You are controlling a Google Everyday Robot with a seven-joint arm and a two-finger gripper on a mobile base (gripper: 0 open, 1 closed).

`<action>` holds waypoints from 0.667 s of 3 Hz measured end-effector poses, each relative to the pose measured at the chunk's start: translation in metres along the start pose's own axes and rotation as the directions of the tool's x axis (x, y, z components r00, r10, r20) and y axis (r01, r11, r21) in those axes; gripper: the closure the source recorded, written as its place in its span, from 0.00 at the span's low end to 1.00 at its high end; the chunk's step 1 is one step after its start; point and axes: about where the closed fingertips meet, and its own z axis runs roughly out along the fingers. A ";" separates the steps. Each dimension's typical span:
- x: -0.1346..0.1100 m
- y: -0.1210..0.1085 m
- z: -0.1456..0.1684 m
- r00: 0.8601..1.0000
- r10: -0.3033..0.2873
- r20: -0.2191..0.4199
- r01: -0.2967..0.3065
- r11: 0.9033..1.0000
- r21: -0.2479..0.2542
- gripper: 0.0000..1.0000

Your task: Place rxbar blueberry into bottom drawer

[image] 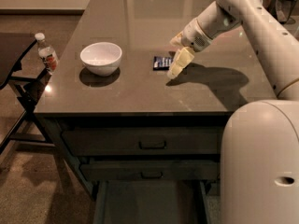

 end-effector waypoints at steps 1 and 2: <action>0.000 0.000 0.000 1.000 0.000 0.000 0.000 1.000 0.000 0.07; 0.000 0.000 0.000 1.000 0.000 0.000 0.000 1.000 0.000 0.26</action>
Offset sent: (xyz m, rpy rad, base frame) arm 0.0001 0.0001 -0.0002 0.0001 0.0004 -0.0001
